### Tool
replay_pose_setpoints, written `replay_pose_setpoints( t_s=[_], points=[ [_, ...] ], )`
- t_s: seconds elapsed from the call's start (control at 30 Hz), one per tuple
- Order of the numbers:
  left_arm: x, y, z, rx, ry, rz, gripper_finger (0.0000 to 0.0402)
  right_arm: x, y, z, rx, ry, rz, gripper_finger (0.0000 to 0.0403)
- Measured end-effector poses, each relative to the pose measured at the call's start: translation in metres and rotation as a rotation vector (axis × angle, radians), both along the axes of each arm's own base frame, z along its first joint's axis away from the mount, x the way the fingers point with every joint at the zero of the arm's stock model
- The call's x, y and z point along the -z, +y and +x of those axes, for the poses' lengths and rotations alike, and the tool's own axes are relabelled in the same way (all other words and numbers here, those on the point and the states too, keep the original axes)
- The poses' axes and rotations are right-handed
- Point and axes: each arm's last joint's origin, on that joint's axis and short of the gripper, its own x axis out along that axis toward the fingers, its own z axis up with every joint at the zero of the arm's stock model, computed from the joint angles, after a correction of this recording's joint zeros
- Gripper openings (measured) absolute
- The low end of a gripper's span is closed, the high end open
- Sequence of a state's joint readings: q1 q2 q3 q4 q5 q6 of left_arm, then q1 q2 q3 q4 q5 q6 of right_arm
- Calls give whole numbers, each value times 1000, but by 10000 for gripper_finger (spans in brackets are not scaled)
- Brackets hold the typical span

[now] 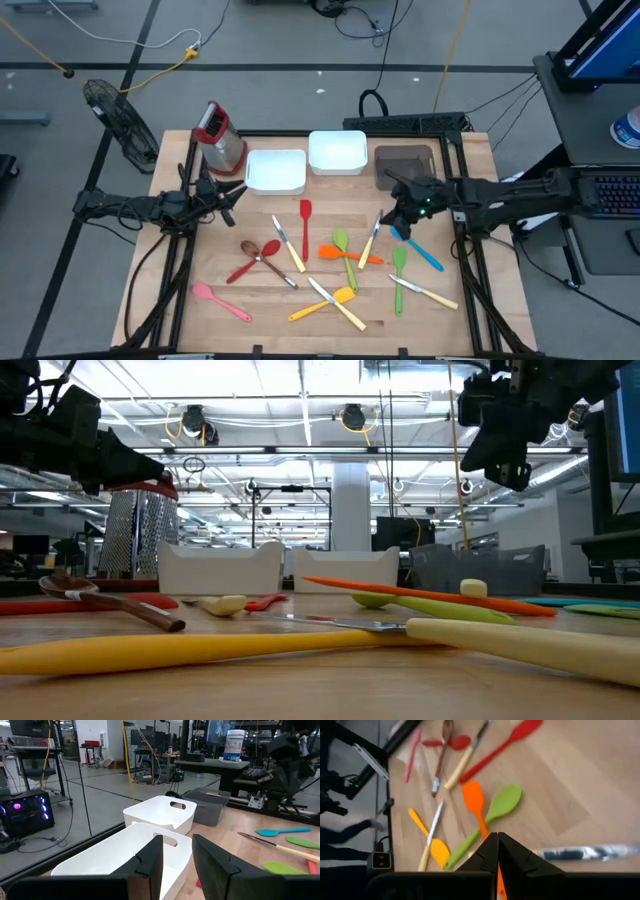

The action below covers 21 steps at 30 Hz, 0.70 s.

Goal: Pick & Place Kitchen Items
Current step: Put the yellow knife into the black bin

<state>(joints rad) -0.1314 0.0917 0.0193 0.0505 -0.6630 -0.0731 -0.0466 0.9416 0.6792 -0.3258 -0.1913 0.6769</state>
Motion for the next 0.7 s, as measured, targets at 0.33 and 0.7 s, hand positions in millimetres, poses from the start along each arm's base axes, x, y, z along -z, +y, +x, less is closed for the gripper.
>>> replay_pose_setpoints(
  t_s=[0.33, 0.7],
  points=[
    [0, 0, 0, 0, 27, 43, 106, 17, 4, -3, 84, 202, 116, 4],
    [0, 0, 0, -1, 28, 45, 106, 12, 12, 5, 88, 138, 241, 4]
  ],
)
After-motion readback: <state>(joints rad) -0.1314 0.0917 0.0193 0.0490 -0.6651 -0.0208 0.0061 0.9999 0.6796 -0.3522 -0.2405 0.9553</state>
